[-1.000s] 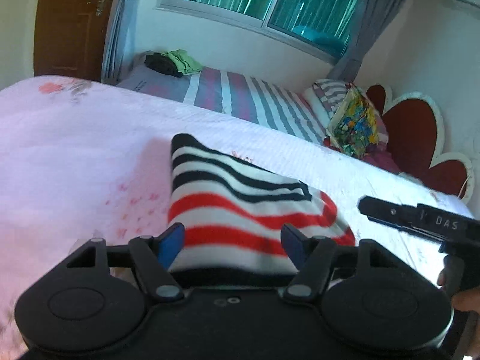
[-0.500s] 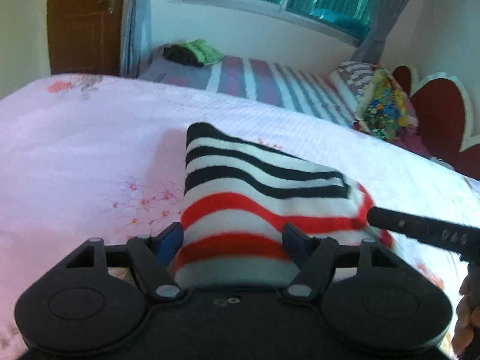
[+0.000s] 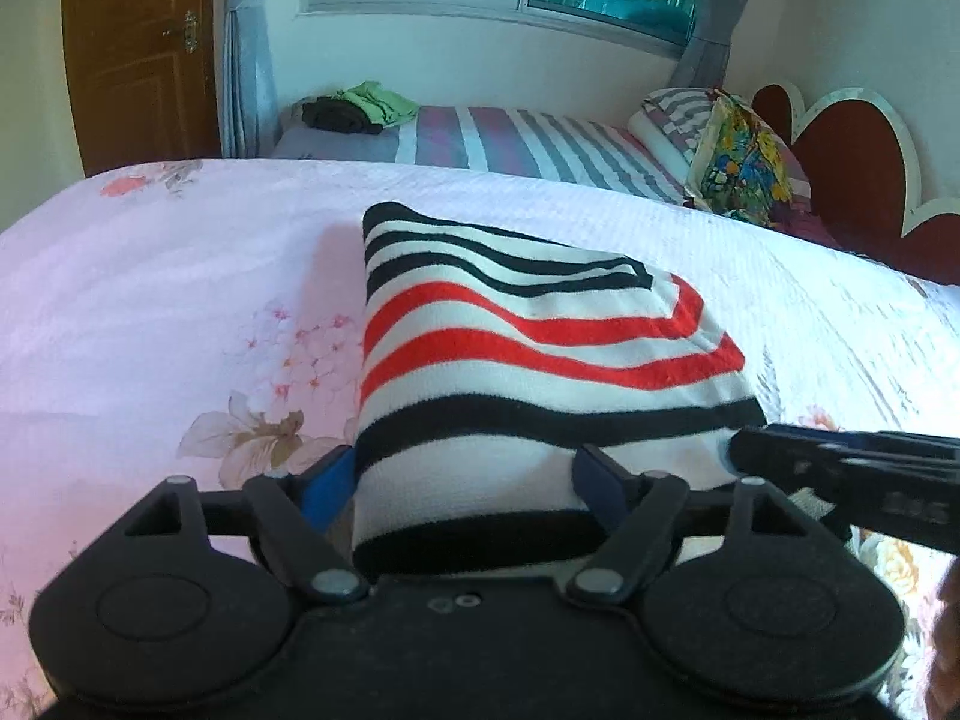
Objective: Fold small clothes
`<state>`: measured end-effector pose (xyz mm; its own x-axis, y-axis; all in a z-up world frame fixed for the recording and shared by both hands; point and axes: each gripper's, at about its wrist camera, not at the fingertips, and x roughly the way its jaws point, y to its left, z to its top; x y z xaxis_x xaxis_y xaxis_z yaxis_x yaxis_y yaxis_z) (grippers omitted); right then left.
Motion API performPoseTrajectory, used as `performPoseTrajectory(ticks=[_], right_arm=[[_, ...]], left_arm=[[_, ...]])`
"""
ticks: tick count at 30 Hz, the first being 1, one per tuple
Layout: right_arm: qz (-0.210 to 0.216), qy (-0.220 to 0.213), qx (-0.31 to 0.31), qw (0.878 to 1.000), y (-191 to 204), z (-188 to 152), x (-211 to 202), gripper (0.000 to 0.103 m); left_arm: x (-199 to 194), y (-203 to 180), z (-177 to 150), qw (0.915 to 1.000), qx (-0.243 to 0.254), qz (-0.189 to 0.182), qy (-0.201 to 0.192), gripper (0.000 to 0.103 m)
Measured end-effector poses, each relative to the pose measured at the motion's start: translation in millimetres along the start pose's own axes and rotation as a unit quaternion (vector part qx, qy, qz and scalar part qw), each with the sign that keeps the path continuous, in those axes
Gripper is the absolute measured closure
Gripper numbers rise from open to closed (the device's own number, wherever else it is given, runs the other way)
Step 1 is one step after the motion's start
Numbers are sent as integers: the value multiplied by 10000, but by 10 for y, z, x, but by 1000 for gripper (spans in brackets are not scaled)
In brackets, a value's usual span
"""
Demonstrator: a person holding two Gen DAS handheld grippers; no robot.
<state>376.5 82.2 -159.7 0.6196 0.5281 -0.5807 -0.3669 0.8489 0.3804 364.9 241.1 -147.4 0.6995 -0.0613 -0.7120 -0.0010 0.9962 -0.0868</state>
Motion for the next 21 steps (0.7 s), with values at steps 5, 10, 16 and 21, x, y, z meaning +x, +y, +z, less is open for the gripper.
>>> performPoseTrajectory(ticks=[5, 10, 16, 21], right_arm=[[-262, 3, -129, 9996, 113, -203, -240, 74], [-458, 221, 617, 9968, -89, -337, -248, 74], [-408, -71, 777, 9961, -6, -345, -494, 74], [-824, 329, 948, 9915, -94, -436, -375, 74]], left_arm=[[-171, -35, -88, 10000, -11, 11, 46, 30], [-178, -99, -251, 9998, 155, 62, 113, 28], [-229, -16, -255, 9998, -70, -53, 166, 10], [-231, -66, -308, 9993, 138, 158, 318, 1]])
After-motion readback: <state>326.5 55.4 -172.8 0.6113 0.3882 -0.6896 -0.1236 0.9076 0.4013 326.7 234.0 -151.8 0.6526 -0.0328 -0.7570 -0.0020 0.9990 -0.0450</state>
